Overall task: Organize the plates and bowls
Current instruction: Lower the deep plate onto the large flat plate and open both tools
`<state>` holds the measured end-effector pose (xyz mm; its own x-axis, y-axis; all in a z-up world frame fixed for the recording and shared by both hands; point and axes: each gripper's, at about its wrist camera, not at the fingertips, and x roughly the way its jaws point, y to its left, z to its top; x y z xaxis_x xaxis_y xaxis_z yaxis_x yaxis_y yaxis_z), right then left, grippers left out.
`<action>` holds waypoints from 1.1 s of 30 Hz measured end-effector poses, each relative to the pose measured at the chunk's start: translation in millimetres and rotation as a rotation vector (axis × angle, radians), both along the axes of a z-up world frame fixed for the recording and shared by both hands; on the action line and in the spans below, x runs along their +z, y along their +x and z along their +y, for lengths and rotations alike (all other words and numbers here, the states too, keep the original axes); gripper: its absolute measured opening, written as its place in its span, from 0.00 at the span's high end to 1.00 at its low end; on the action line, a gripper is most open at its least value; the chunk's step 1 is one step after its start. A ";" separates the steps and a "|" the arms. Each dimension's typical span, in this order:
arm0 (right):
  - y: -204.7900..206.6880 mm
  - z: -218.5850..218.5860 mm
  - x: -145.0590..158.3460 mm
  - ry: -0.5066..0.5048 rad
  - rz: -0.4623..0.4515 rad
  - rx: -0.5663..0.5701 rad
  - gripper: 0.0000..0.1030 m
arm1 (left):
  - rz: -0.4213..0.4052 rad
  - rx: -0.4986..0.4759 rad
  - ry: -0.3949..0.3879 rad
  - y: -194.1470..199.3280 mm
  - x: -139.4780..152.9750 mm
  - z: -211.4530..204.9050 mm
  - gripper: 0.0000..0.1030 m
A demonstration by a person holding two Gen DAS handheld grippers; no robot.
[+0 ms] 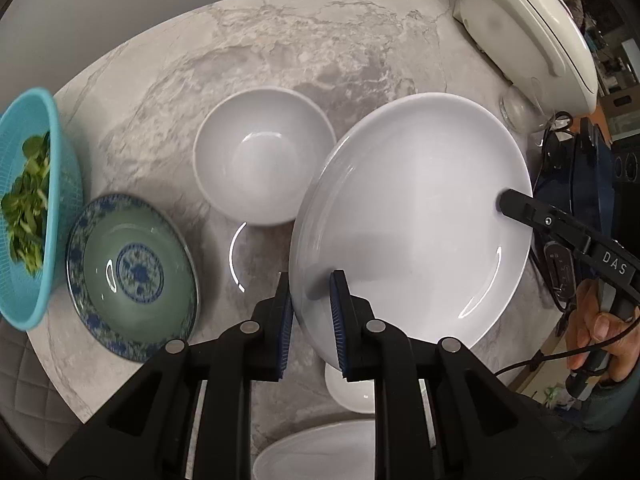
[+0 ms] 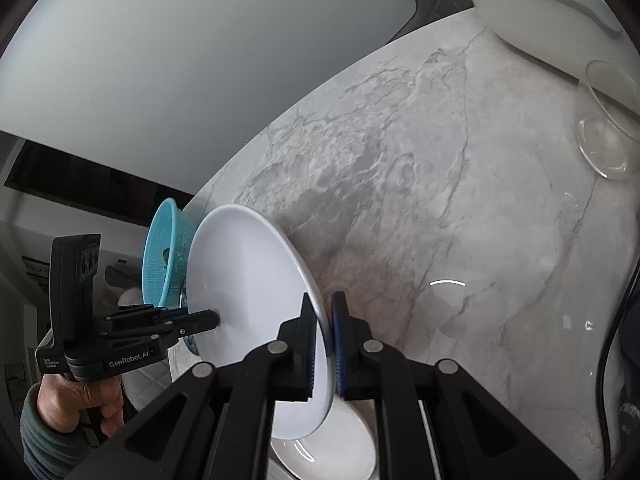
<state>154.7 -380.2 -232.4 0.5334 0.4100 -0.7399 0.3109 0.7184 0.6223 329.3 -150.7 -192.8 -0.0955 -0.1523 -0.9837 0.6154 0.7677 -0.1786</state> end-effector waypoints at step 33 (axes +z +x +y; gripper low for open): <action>-129.8 215.9 -53.5 -0.066 0.232 0.375 0.89 | 0.058 0.232 0.000 -237.8 -51.3 247.3 0.84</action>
<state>24.8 -164.3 -285.9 0.1735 0.4910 -0.8537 0.1471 0.8442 0.5154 91.5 96.5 -244.1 -0.1141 -0.1766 -0.9776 0.4117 0.8872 -0.2083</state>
